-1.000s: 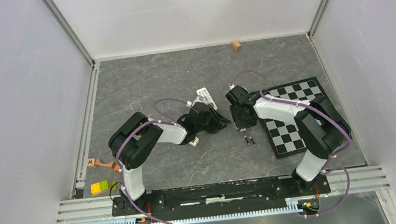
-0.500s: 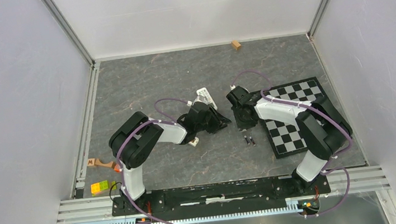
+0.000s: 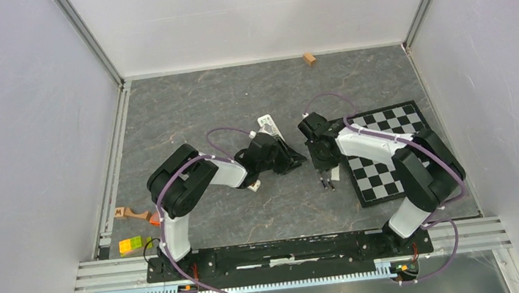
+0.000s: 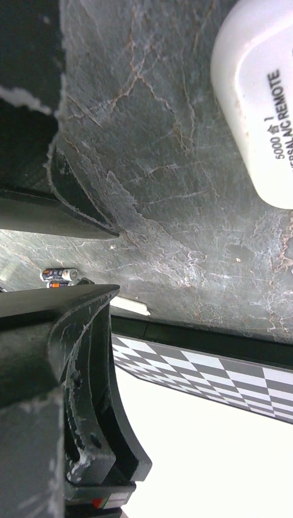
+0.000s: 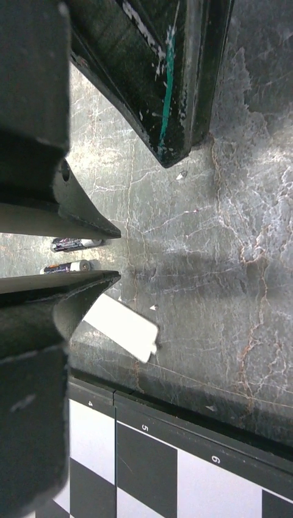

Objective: Load the batteries into the remote control

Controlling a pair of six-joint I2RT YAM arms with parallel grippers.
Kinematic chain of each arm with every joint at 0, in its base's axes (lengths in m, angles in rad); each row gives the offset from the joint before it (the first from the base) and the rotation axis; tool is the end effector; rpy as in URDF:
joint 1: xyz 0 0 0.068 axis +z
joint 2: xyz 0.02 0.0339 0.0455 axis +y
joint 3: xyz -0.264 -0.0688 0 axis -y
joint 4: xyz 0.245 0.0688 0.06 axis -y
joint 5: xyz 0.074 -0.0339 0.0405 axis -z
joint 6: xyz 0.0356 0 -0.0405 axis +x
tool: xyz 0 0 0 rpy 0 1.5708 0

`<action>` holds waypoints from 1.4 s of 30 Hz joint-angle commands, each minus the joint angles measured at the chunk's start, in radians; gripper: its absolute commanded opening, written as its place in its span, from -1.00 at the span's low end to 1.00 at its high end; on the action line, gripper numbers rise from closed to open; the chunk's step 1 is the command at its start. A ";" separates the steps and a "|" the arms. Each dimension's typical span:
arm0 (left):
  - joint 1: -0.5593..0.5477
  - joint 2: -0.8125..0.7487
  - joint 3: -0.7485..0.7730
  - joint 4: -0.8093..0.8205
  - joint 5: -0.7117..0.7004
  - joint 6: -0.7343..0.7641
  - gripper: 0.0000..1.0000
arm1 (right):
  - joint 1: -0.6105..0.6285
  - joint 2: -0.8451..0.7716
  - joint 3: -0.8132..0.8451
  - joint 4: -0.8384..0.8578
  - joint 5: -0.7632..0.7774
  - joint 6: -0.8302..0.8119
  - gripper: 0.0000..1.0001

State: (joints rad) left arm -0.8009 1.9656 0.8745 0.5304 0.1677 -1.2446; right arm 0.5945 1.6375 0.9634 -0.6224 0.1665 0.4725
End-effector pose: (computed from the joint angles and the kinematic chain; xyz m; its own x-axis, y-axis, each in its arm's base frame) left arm 0.2604 -0.2771 0.1095 -0.8824 -0.4316 -0.1873 -0.0923 0.5491 -0.8307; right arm 0.2485 0.1609 0.1658 -0.9445 -0.0968 -0.3138 -0.0958 0.9952 -0.0188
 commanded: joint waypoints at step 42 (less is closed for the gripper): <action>-0.014 0.033 0.015 -0.029 0.010 0.054 -0.16 | -0.042 -0.117 -0.117 -0.056 0.047 0.048 -0.13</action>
State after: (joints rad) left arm -0.8051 1.9686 0.8780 0.5343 0.1722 -1.2366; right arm 0.5598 1.5085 0.8589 -0.7002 0.2199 0.5243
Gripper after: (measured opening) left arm 0.418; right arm 0.435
